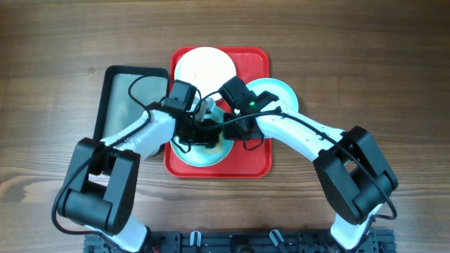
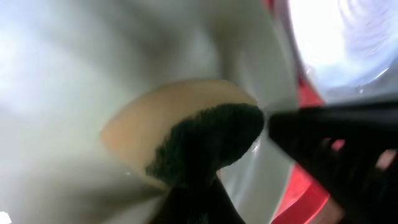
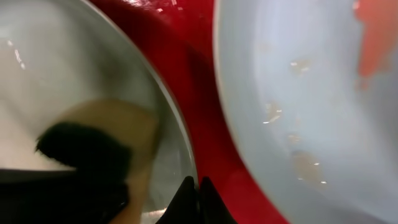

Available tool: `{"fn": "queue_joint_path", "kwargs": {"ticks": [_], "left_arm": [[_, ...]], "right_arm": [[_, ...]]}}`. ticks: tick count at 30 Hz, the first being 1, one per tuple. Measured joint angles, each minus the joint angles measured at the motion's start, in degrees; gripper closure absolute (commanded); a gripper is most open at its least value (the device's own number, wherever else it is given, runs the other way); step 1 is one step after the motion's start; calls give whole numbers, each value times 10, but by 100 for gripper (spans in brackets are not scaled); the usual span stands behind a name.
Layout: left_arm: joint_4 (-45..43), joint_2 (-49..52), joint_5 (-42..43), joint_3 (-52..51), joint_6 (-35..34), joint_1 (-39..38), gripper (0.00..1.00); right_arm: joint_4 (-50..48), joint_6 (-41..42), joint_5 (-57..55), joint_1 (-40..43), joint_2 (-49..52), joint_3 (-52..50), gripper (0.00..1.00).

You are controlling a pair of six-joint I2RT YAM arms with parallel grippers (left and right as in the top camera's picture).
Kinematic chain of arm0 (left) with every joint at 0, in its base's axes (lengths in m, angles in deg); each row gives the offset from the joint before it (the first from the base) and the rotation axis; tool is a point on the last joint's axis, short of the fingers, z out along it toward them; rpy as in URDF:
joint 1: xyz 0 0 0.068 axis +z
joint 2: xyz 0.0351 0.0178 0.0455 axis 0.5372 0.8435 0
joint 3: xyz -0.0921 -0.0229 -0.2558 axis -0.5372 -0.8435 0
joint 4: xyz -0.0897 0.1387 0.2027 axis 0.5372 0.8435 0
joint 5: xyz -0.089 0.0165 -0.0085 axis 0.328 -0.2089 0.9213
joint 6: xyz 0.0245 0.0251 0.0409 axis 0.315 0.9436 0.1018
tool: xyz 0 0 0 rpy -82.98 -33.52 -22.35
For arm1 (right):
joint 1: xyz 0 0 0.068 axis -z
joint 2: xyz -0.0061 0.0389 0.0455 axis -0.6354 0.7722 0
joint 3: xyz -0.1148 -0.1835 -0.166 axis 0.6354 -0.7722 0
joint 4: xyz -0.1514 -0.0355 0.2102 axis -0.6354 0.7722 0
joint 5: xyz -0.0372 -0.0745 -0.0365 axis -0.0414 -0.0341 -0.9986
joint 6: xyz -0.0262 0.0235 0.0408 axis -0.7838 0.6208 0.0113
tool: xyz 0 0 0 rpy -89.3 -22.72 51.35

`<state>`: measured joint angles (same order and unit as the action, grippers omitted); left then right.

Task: Clean dirty plates on tray and stack at the side
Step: 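Scrub the held light-blue plate surface with the sponge in the left gripper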

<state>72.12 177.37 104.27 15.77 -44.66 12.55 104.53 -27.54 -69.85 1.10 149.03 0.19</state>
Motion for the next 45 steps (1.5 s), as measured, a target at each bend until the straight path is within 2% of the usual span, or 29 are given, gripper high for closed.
{"fn": "queue_joint_path", "kwargs": {"ticks": [17, 29, 45], "left_arm": [[0, -3, -55, 9, -16, -8, 96], [-4, -45, -118, 9, -42, -9, 96], [-4, -45, -160, 9, -51, -53, 96]], "right_arm": [[-6, 0, 17, -2, 0, 0, 96], [-7, 0, 25, -2, 0, 0, 95], [-23, 0, 25, -3, 0, -8, 96]]}}
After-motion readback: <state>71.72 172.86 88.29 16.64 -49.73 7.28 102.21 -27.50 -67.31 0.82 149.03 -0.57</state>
